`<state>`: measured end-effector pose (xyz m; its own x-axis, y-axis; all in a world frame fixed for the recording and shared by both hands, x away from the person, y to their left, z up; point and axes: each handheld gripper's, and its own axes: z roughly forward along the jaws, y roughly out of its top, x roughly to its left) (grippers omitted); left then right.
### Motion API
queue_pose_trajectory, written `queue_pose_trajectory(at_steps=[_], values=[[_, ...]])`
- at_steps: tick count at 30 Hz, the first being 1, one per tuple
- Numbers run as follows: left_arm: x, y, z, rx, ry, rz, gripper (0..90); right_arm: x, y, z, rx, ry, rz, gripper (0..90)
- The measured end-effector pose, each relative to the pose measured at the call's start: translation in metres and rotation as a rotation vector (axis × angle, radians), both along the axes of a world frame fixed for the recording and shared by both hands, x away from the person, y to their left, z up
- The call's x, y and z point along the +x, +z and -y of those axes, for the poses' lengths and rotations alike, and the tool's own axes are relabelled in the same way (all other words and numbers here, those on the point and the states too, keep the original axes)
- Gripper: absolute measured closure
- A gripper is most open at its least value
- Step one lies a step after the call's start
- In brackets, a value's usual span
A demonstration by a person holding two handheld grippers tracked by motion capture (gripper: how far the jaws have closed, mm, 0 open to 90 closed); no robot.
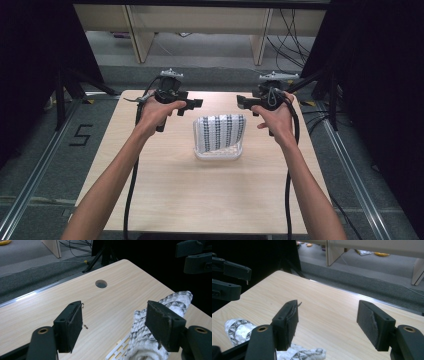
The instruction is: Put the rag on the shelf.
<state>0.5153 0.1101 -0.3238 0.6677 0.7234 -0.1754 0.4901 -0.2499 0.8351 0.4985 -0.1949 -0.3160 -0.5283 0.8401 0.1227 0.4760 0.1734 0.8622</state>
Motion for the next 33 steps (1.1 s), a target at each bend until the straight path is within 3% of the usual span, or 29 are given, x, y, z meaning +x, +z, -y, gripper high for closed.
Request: queue_pose_trajectory(at_steps=[2, 15, 17, 18, 23, 25, 28, 32, 33], values=[[-0.003, 0.0, -0.001, 0.004, 0.005, -0.001, 24.7, -0.002, 0.0, 0.001, 0.004, 0.007, 0.005, 34.7], [-0.022, -0.002, -0.013, 0.005, -0.014, 0.002, 23.5, -0.016, -0.001, 0.004, 0.008, 0.042, 0.023, 34.9], [-0.025, -0.003, -0.014, -0.001, -0.013, 0.007, 23.2, -0.02, 0.001, 0.003, 0.01, 0.044, 0.03, 35.1], [-0.028, -0.002, -0.015, 0.001, -0.02, 0.012, 23.2, -0.022, 0.002, 0.003, -0.013, 0.057, 0.054, 35.1], [-0.034, -0.002, -0.016, -0.013, -0.021, 0.018, 22.5, -0.029, 0.003, -0.001, -0.002, 0.066, 0.041, 35.0], [-0.038, -0.001, -0.017, -0.019, -0.026, 0.025, 22.4, -0.031, 0.004, -0.001, -0.011, 0.078, 0.063, 34.9], [-0.042, 0.0, -0.017, -0.014, -0.031, 0.036, 22.0, -0.035, 0.004, -0.003, 0.001, 0.078, 0.037, 34.8], [-0.052, 0.0, -0.018, -0.018, -0.04, 0.051, 21.9, -0.039, 0.004, -0.001, 0.0, 0.1, 0.072, 34.4], [-0.052, 0.0, -0.018, -0.018, -0.04, 0.051, 21.9, -0.041, 0.005, -0.002, 0.014, 0.094, 0.049, 34.4]])
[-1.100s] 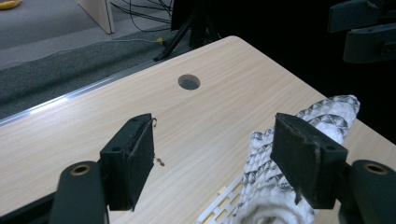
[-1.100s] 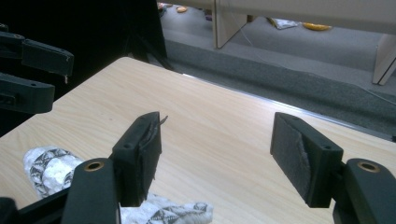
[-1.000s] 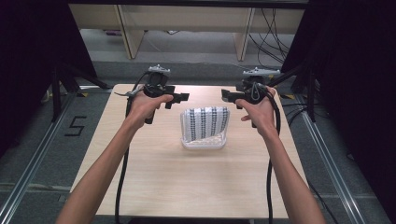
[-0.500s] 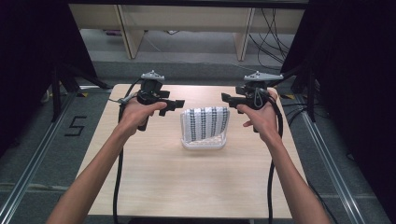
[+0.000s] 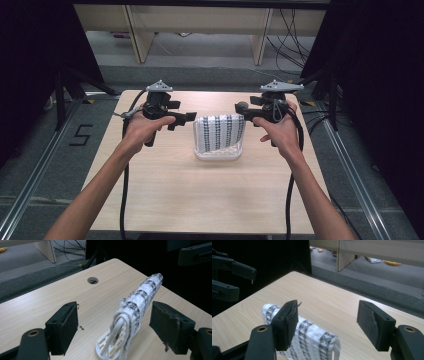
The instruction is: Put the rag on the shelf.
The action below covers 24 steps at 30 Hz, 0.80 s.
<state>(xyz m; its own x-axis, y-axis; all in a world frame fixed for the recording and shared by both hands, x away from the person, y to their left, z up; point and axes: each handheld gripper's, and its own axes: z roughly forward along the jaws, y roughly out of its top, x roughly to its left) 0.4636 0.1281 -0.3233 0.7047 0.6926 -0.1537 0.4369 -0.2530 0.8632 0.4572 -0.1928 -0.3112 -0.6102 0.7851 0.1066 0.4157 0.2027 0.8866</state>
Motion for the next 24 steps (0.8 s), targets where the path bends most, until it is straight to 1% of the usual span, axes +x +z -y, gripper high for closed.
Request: queue_pose_trajectory(at_steps=[3, 4, 5, 6, 7, 8, 9, 10, 11, 12, 13, 14, 15, 17, 18, 21, 23, 24], values=[[-0.006, -0.001, -0.002, -0.005, -0.009, 0.006, 21.9, -0.003, 0.0, 0.001, -0.005, 0.005, 0.006, 34.3], [-0.008, -0.001, -0.003, -0.007, -0.008, 0.011, 21.8, -0.004, -0.001, 0.002, -0.006, 0.013, 0.014, 34.2], [-0.01, -0.001, -0.004, -0.011, -0.01, 0.016, 21.9, -0.006, -0.001, 0.002, 0.003, 0.015, 0.008, 34.1], [-0.012, -0.001, -0.004, -0.013, -0.009, 0.017, 21.9, -0.008, -0.001, 0.002, -0.001, 0.009, 0.016, 34.1], [-0.016, -0.001, -0.006, -0.012, -0.01, 0.021, 21.8, -0.011, -0.001, 0.004, 0.003, 0.023, 0.025, 34.1], [-0.016, -0.001, -0.006, -0.012, -0.01, 0.021, 21.8, -0.013, -0.001, 0.004, 0.005, 0.014, 0.015, 34.1], [-0.018, -0.002, -0.006, -0.011, -0.012, 0.023, 21.8, -0.013, -0.001, 0.004, 0.005, 0.014, 0.015, 34.1], [-0.021, -0.003, -0.007, -0.01, -0.015, 0.025, 21.8, -0.013, -0.002, 0.004, 0.008, 0.029, 0.031, 34.0], [-0.023, -0.004, -0.007, -0.011, -0.018, 0.025, 21.8, -0.017, -0.002, 0.004, 0.017, 0.02, 0.01, 34.0], [-0.025, -0.004, -0.008, -0.01, -0.022, 0.024, 21.8, -0.016, -0.002, 0.005, 0.017, 0.034, 0.028, 34.0], [-0.027, -0.005, -0.008, -0.007, -0.026, 0.027, 21.8, -0.019, -0.002, 0.005, 0.024, 0.025, 0.015, 34.0], [-0.029, -0.006, -0.009, -0.012, -0.03, 0.026, 21.8, -0.02, -0.002, 0.005, 0.028, 0.031, 0.012, 34.0], [-0.033, -0.008, -0.009, -0.017, -0.036, 0.027, 21.8, -0.022, -0.002, 0.006, 0.024, 0.036, 0.025, 33.9], [-0.036, -0.009, -0.009, -0.017, -0.043, 0.029, 21.8, -0.023, -0.003, 0.006, 0.029, 0.028, 0.028, 33.8], [-0.039, -0.01, -0.009, -0.01, -0.047, 0.024, 21.8, -0.025, -0.003, 0.006, 0.029, 0.035, 0.019, 33.7], [-0.046, -0.016, -0.009, -0.012, -0.059, 0.027, 21.8, -0.03, -0.006, 0.007, 0.033, 0.045, 0.019, 33.6], [-0.049, -0.018, -0.009, -0.007, -0.063, 0.021, 21.8, -0.032, -0.007, 0.007, 0.039, 0.039, 0.021, 33.6], [-0.05, -0.019, -0.009, -0.012, -0.066, 0.025, 21.8, -0.032, -0.008, 0.007, 0.038, 0.045, 0.027, 33.6]])
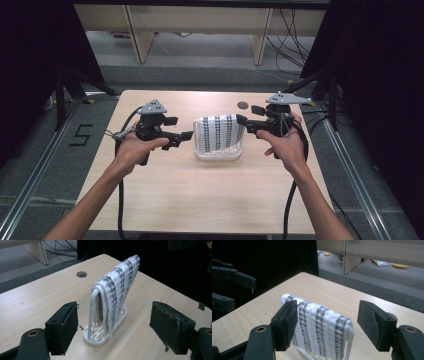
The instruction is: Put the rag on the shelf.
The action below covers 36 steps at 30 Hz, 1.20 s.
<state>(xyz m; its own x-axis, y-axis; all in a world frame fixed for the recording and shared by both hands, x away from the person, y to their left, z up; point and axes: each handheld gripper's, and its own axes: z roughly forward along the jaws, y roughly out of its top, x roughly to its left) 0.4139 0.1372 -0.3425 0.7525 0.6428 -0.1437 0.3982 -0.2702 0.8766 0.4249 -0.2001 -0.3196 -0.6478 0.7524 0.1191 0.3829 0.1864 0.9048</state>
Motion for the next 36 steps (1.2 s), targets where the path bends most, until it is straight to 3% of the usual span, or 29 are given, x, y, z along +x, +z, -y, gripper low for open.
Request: queue_pose_trajectory(at_steps=[7, 8, 16, 30, 36], values=[[-0.01, -0.007, -0.004, -0.021, -0.027, -0.007, 21.8, -0.006, -0.005, 0.0, -0.009, 0.004, 0.0, 33.4], [-0.013, -0.007, -0.005, -0.026, -0.021, -0.001, 21.8, -0.007, -0.005, 0.0, 0.0, 0.009, -0.015, 33.4], [-0.019, -0.013, -0.008, -0.038, -0.02, -0.007, 21.8, -0.01, -0.01, 0.0, -0.001, 0.016, -0.002, 32.8], [-0.035, -0.026, -0.006, 0.004, -0.045, -0.001, 21.7, -0.022, -0.02, 0.003, 0.006, 0.018, -0.015, 32.6], [-0.041, -0.032, -0.006, -0.01, -0.061, 0.002, 21.6, -0.028, -0.029, 0.005, 0.006, 0.032, -0.012, 32.2]])
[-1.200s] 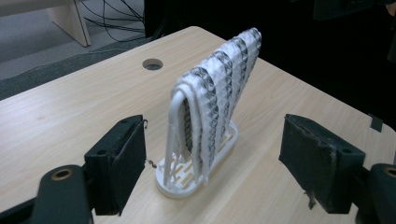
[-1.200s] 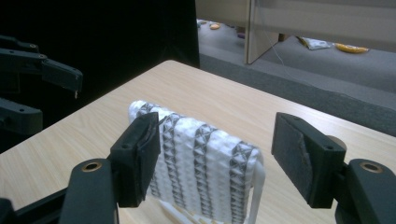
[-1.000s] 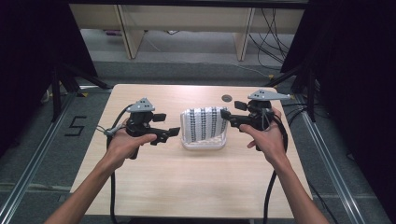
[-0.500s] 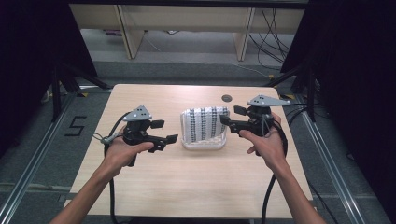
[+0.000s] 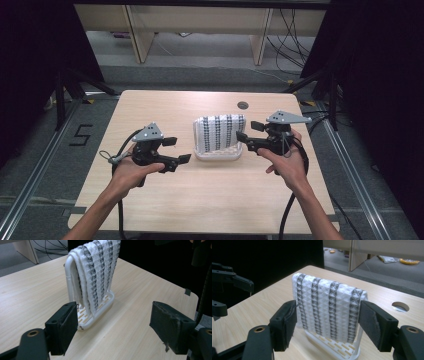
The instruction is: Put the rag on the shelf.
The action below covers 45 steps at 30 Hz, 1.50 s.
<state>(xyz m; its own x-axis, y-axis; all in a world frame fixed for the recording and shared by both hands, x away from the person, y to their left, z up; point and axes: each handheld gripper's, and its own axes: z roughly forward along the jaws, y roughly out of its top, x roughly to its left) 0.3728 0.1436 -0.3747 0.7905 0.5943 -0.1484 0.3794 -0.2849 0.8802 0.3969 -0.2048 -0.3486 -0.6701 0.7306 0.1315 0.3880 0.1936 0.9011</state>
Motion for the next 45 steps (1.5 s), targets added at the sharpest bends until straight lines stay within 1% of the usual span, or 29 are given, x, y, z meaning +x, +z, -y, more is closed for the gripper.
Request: queue_pose_trajectory(at_steps=[4, 5, 7, 9, 10, 11, 13, 15, 16, 17, 18, 19, 20, 23, 24, 26, 27, 28, 29, 31, 34, 36, 37, 39, 40, 41, 42, 43, 45], values=[[-0.003, -0.003, 0.001, -0.002, -0.008, -0.001, 21.6, -0.002, -0.002, 0.001, 0.011, 0.006, -0.008, 31.9], [-0.005, -0.003, 0.001, 0.009, -0.004, -0.004, 21.6, -0.002, -0.003, 0.002, 0.004, 0.012, 0.014, 31.9], [-0.008, -0.006, 0.001, 0.006, -0.009, -0.002, 21.6, -0.006, -0.005, 0.002, 0.01, 0.002, -0.012, 31.9], [-0.011, -0.01, 0.002, 0.016, -0.017, 0.005, 21.6, -0.009, -0.006, 0.003, -0.005, 0.005, -0.002, 31.7], [-0.012, -0.011, 0.002, 0.012, -0.022, 0.001, 21.6, -0.011, -0.007, 0.002, 0.012, -0.003, -0.007, 31.6], [-0.014, -0.011, 0.002, 0.024, -0.019, 0.003, 21.6, -0.012, -0.007, 0.002, 0.001, 0.01, -0.019, 31.5], [-0.015, -0.012, 0.001, 0.021, -0.025, 0.003, 21.6, -0.014, -0.01, 0.003, 0.002, 0.016, -0.014, 30.8], [-0.019, -0.014, 0.001, 0.035, -0.019, 0.003, 21.5, -0.015, -0.012, 0.003, 0.002, 0.023, -0.011, 30.8], [-0.02, -0.016, 0.002, 0.03, -0.018, 0.008, 21.6, -0.018, -0.014, 0.004, -0.011, 0.022, -0.002, 30.4], [-0.022, -0.02, 0.002, 0.049, -0.029, 0.005, 21.6, -0.021, -0.015, 0.005, -0.007, 0.014, -0.022, 30.1], [-0.023, -0.022, 0.003, 0.046, -0.024, 0.007, 21.6, -0.021, -0.018, 0.005, -0.007, 0.029, -0.01, 29.9], [-0.024, -0.023, 0.003, 0.052, -0.03, 0.002, 21.6, -0.024, -0.02, 0.005, -0.001, 0.023, -0.03, 29.8], [-0.024, -0.023, 0.003, 0.052, -0.03, 0.002, 21.6, -0.026, -0.021, 0.006, -0.012, 0.024, -0.03, 29.8], [-0.028, -0.029, 0.004, 0.058, -0.034, -0.005, 21.6, -0.028, -0.026, 0.006, -0.008, 0.036, -0.025, 29.8], [-0.028, -0.031, 0.004, 0.056, -0.042, -0.009, 21.6, -0.033, -0.026, 0.006, -0.013, 0.026, -0.05, 29.7], [-0.031, -0.035, 0.004, 0.047, -0.04, -0.012, 21.6, -0.036, -0.03, 0.006, -0.016, 0.029, -0.039, 29.4], [-0.032, -0.036, 0.003, 0.063, -0.041, -0.012, 21.6, -0.038, -0.032, 0.007, -0.036, 0.028, -0.037, 29.3], [-0.033, -0.038, 0.003, 0.06, -0.037, -0.008, 21.6, -0.04, -0.037, 0.007, -0.041, 0.042, -0.016, 29.2], [-0.035, -0.041, 0.002, 0.067, -0.034, -0.014, 21.5, -0.044, -0.039, 0.007, -0.04, 0.027, -0.042, 29.2], [-0.036, -0.043, 0.002, 0.058, -0.037, -0.018, 21.5, -0.046, -0.044, 0.008, -0.044, 0.041, -0.043, 29.2], [-0.038, -0.046, 0.002, 0.086, -0.033, -0.015, 21.5, -0.05, -0.049, 0.009, -0.051, 0.037, -0.044, 29.2], [-0.04, -0.048, 0.002, 0.081, -0.03, -0.008, 21.5, -0.054, -0.055, 0.008, -0.039, 0.035, -0.068, 29.2], [-0.042, -0.05, 0.002, 0.081, -0.039, -0.012, 21.6, -0.057, -0.06, 0.008, -0.052, 0.042, -0.057, 29.2], [-0.044, -0.051, 0.003, 0.083, -0.032, -0.007, 21.6, -0.058, -0.062, 0.01, -0.065, 0.039, -0.052, 29.2], [-0.046, -0.053, 0.003, 0.087, -0.033, -0.011, 21.6, -0.061, -0.064, 0.009, -0.05, 0.038, -0.068, 29.2], [-0.047, -0.055, 0.003, 0.089, -0.037, -0.006, 21.6, -0.06, -0.067, 0.01, -0.061, 0.048, -0.052, 29.2], [-0.048, -0.057, 0.003, 0.081, -0.041, -0.006, 21.6, -0.065, -0.068, 0.01, -0.057, 0.028, -0.087, 29.2], [-0.051, -0.061, 0.003, 0.093, -0.043, -0.007, 21.5, -0.066, -0.074, 0.011, -0.066, 0.036, -0.07, 29.1], [-0.053, -0.062, 0.003, 0.102, -0.039, -0.011, 21.5, -0.068, -0.076, 0.011, -0.072, 0.036, -0.072, 29.0]])
